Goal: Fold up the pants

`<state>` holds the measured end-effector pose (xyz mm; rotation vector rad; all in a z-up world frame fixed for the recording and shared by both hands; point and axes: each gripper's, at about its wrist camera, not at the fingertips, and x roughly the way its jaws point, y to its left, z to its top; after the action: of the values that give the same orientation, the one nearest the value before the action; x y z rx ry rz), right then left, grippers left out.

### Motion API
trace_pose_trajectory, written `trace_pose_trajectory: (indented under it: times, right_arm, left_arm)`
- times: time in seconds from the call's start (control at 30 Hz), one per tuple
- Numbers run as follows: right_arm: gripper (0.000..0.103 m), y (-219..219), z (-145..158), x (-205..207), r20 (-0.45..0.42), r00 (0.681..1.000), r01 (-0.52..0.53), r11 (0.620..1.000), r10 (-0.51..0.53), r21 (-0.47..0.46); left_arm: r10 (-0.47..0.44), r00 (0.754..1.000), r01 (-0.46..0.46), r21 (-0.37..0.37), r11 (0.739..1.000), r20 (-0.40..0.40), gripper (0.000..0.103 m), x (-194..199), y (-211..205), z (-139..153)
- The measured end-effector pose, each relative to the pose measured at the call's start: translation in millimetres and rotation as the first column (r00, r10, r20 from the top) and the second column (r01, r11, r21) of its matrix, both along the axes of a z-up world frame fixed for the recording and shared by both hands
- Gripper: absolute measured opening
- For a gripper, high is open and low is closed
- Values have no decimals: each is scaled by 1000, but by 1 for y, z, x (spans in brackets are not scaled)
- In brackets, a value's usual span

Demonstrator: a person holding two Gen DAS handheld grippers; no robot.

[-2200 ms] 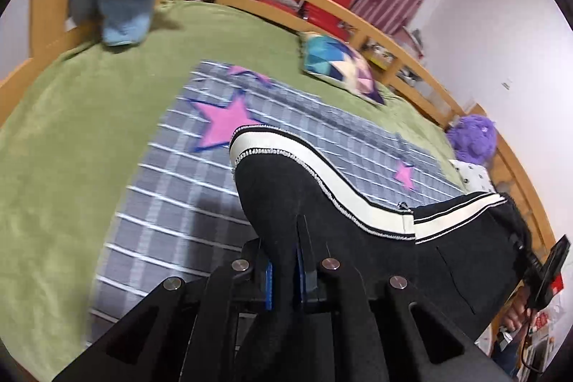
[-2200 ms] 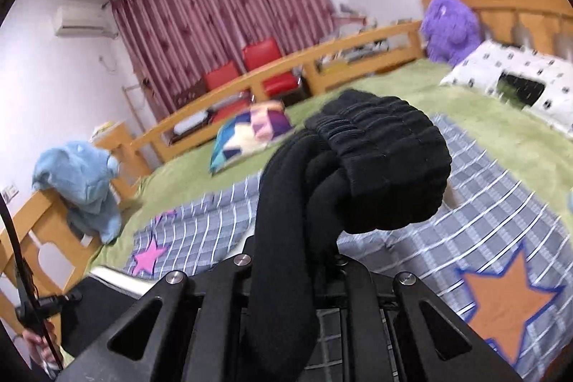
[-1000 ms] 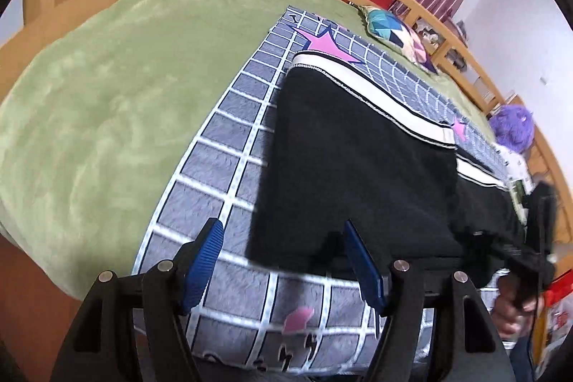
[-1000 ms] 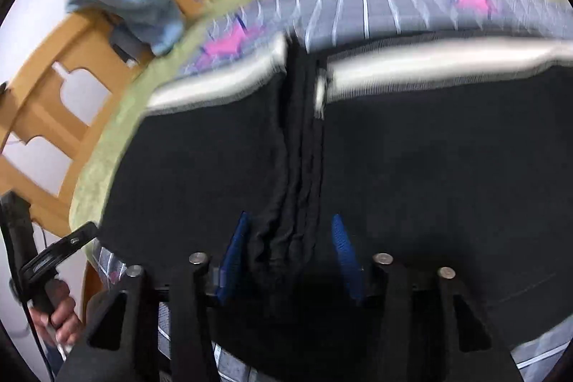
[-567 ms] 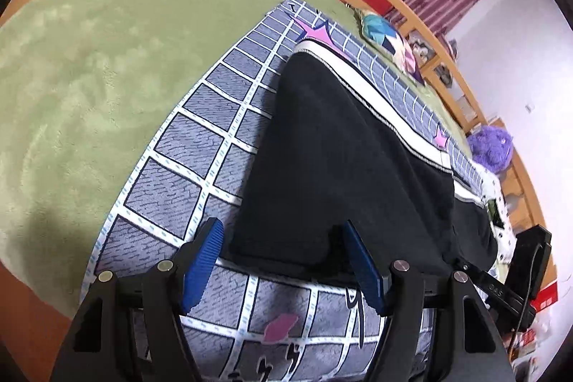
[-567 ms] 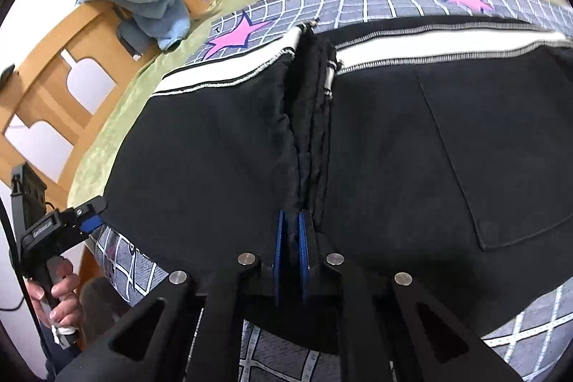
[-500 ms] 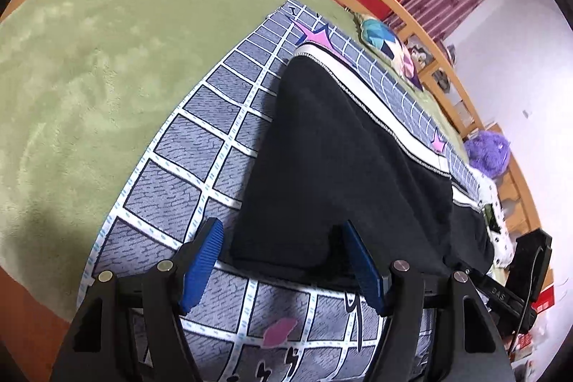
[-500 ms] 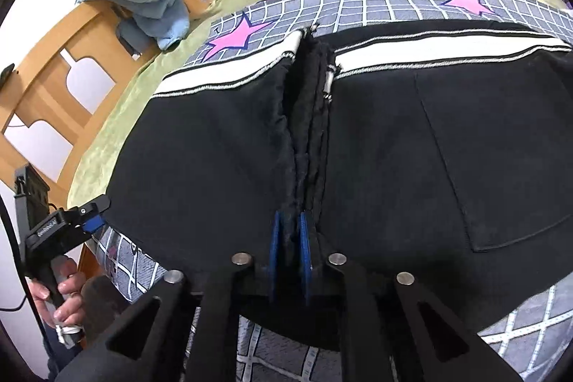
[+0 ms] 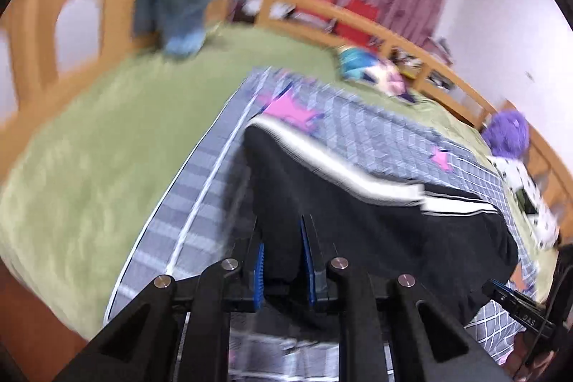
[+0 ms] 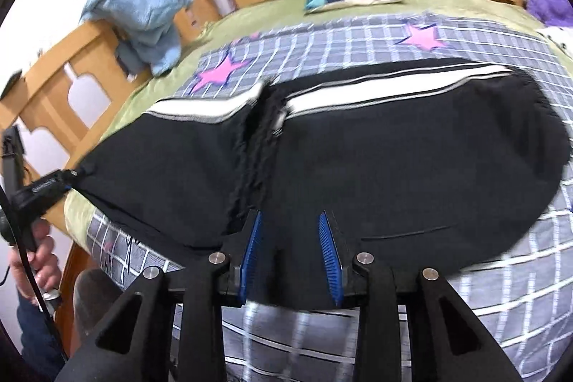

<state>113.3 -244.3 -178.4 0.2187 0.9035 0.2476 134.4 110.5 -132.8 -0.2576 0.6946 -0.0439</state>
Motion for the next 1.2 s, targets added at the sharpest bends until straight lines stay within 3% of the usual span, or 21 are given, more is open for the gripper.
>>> trace_pose_trajectory:
  times: [0.1, 0.23, 0.33, 0.47, 0.53, 0.63, 0.83, 0.97, 1.1, 1.2]
  right_arm:
    - [33, -34, 3, -7, 12, 998, 55, 998, -55, 24]
    - [33, -79, 2, -17, 9, 993, 115, 993, -115, 16]
    - [33, -104, 1, -26, 6, 988, 157, 987, -157, -20]
    - [33, -132, -4, -43, -7, 980, 198, 980, -198, -14]
    - [34, -137, -7, -49, -9, 980, 197, 980, -197, -3]
    - [34, -132, -9, -48, -9, 983, 184, 983, -184, -3]
    - [41, -109, 1, -31, 23, 990, 137, 990, -138, 32]
    - [49, -85, 8, -8, 46, 994, 94, 992, -98, 87]
    - [65, -61, 7, 16, 56, 996, 63, 989, -71, 134]
    - [66, -43, -9, 35, 22, 998, 62, 987, -66, 146]
  left_arm:
    - [-109, 991, 105, 58, 993, 77, 15, -4, -56, 39]
    - [-266, 961, 260, 74, 963, 78, 15, -4, -131, 54]
    - [-380, 925, 380, 42, 924, 10, 15, 4, -189, 34]
    - [-462, 883, 467, 67, 881, -80, 15, 8, -235, -6]
    - [-467, 873, 471, -7, 882, -142, 15, 14, -237, -24]
    - [-467, 870, 462, -67, 884, -156, 21, 13, -230, -26]
    - [-423, 901, 429, 53, 902, -95, 45, -12, -215, -1]
    - [-390, 917, 393, 36, 919, -82, 45, -20, -185, 5]
    - [-325, 940, 329, 27, 944, -105, 45, -21, -147, -2]
    - [-273, 954, 280, 45, 959, -124, 46, -22, -119, -10]
